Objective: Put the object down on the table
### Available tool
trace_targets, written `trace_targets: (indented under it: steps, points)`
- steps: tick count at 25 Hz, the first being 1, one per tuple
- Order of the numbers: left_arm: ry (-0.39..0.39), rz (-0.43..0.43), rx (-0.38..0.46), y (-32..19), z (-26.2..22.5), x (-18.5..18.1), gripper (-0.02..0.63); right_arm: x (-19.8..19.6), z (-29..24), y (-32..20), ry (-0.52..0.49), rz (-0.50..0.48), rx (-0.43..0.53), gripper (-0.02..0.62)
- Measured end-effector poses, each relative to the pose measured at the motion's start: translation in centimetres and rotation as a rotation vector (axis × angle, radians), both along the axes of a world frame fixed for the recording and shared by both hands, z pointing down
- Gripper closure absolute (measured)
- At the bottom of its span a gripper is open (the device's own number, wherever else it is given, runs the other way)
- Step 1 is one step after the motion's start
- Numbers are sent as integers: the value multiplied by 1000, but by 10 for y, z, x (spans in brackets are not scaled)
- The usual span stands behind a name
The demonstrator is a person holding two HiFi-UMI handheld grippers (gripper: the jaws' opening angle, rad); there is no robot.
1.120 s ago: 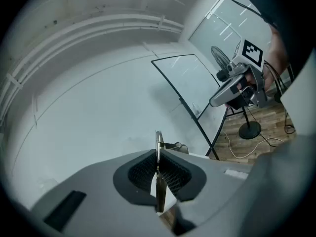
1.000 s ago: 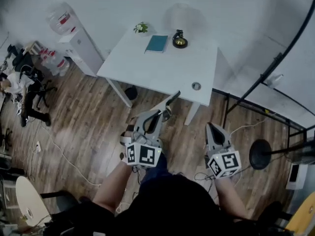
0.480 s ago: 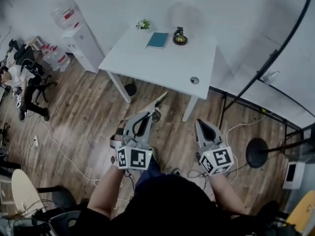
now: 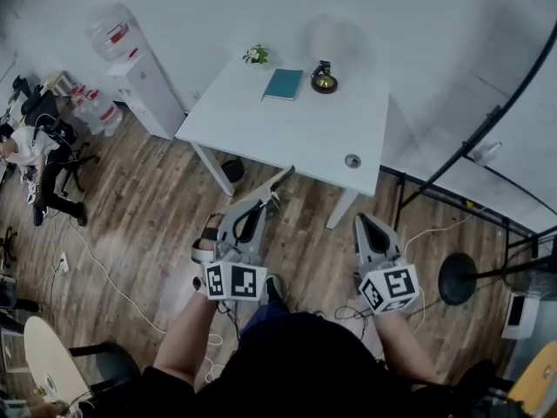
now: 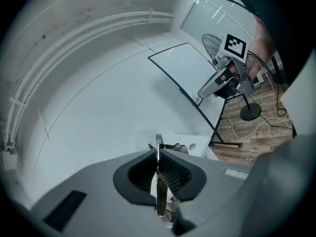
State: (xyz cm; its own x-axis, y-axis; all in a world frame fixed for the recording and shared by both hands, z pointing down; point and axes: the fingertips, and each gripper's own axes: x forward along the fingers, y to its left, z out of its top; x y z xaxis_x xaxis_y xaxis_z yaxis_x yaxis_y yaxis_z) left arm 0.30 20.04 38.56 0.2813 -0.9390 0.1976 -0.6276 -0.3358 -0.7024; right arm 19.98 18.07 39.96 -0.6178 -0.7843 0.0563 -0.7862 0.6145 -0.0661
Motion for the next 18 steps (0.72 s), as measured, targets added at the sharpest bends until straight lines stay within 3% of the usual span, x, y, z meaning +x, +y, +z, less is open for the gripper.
trace_targets:
  steps: [6,18]
  points:
    - [-15,23,15,-53,5,-57,588,-52,-10,-51,27,37,22,589]
    - [52,45,-24,-123,40,-142,589,-132,6,-111,99,76,-19,589]
